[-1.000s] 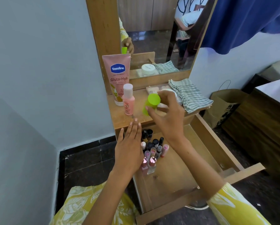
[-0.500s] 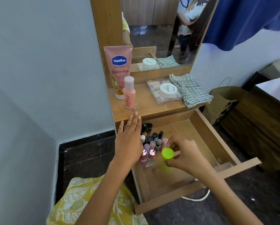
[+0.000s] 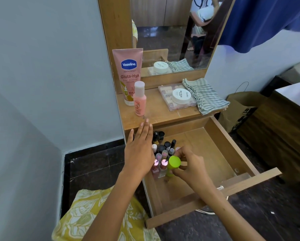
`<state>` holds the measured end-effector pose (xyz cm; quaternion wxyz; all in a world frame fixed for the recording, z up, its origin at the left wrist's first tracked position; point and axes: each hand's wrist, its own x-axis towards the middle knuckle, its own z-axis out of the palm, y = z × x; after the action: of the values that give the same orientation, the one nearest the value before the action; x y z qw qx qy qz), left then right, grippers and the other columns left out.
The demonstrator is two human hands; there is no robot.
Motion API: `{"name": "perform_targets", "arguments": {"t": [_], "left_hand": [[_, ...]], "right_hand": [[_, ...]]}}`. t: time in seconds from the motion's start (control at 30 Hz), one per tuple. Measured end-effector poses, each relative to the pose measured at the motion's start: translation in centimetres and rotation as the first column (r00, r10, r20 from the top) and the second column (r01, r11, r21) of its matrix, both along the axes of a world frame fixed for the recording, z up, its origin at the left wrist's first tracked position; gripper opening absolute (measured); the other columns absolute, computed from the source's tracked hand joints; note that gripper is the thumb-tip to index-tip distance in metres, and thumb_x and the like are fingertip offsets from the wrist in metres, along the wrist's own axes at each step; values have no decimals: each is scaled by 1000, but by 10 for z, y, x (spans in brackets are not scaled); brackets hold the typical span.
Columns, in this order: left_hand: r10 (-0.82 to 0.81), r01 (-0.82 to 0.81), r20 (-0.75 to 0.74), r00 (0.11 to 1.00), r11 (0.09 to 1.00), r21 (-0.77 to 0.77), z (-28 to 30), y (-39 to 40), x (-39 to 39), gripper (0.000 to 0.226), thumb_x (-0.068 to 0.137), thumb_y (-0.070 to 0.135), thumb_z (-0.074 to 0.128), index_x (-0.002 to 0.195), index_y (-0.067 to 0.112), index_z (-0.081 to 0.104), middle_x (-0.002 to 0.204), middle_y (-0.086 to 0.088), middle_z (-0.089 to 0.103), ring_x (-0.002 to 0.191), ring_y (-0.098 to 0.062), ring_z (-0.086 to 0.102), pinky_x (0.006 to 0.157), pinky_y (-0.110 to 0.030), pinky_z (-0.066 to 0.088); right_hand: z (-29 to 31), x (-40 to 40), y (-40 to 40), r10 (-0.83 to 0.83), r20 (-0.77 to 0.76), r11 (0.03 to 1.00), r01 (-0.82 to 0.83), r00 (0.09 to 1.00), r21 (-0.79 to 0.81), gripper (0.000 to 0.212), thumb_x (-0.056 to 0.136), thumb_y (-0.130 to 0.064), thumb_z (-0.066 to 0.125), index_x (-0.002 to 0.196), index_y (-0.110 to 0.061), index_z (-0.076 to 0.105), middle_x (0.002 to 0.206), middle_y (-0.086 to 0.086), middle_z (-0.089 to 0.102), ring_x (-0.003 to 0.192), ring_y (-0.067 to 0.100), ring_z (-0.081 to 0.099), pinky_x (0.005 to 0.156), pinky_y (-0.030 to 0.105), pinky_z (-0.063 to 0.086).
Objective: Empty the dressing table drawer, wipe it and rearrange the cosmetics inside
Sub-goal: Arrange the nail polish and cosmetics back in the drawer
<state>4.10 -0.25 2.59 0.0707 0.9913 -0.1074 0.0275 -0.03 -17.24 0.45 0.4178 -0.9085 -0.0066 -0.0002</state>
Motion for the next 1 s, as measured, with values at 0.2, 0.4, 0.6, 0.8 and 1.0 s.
{"name": "perform_targets", "arguments": {"t": [0.2, 0.4, 0.6, 0.8, 1.0], "left_hand": [[-1, 1, -5, 1000, 1000, 10, 2, 0, 0, 72, 98, 20, 38, 147, 14, -15, 154, -3, -23, 143, -15, -17, 115, -37, -7], [0, 0, -1, 1000, 1000, 27, 3, -1, 0, 74, 97, 19, 40, 148, 13, -14, 155, -4, -22, 143, -16, -15, 114, -37, -8], [20, -24, 41, 999, 996, 91, 4, 2, -7, 69, 99, 25, 35, 147, 11, -13, 155, -5, -19, 143, -18, -15, 114, -39, -8], [19, -21, 19, 1000, 995, 98, 4, 4, -8, 66, 100, 27, 31, 148, 11, -12, 156, -5, -17, 144, -18, -12, 114, -37, -9], [10, -9, -1, 1000, 993, 121, 6, 4, -8, 67, 100, 27, 31, 148, 11, -13, 156, -5, -16, 144, -18, -14, 116, -38, -8]], "right_hand": [[6, 1, -10, 48, -58, 986, -57, 997, -159, 43, 62, 2, 76, 89, -21, 51, 89, -5, 62, 86, 18, 61, 70, 40, 55], [41, 18, -4, 38, 157, 953, 11, 987, -304, 21, 72, -1, 61, 83, -20, 62, 81, -6, 66, 78, 18, 62, 67, 40, 55], [56, 72, 46, -39, 252, 991, 5, 967, 134, 9, 79, -10, 72, 88, -10, 68, 84, -4, 69, 79, 7, 65, 72, 14, 52], [54, 113, 72, -135, 250, 947, 50, 959, 318, 31, 75, -18, 79, 101, -10, 64, 94, -2, 67, 87, 8, 64, 78, 25, 56], [59, 128, 87, -157, 335, 950, 49, 929, 309, 32, 69, -23, 83, 93, -16, 63, 90, -4, 69, 84, 7, 65, 78, 35, 56]]}}
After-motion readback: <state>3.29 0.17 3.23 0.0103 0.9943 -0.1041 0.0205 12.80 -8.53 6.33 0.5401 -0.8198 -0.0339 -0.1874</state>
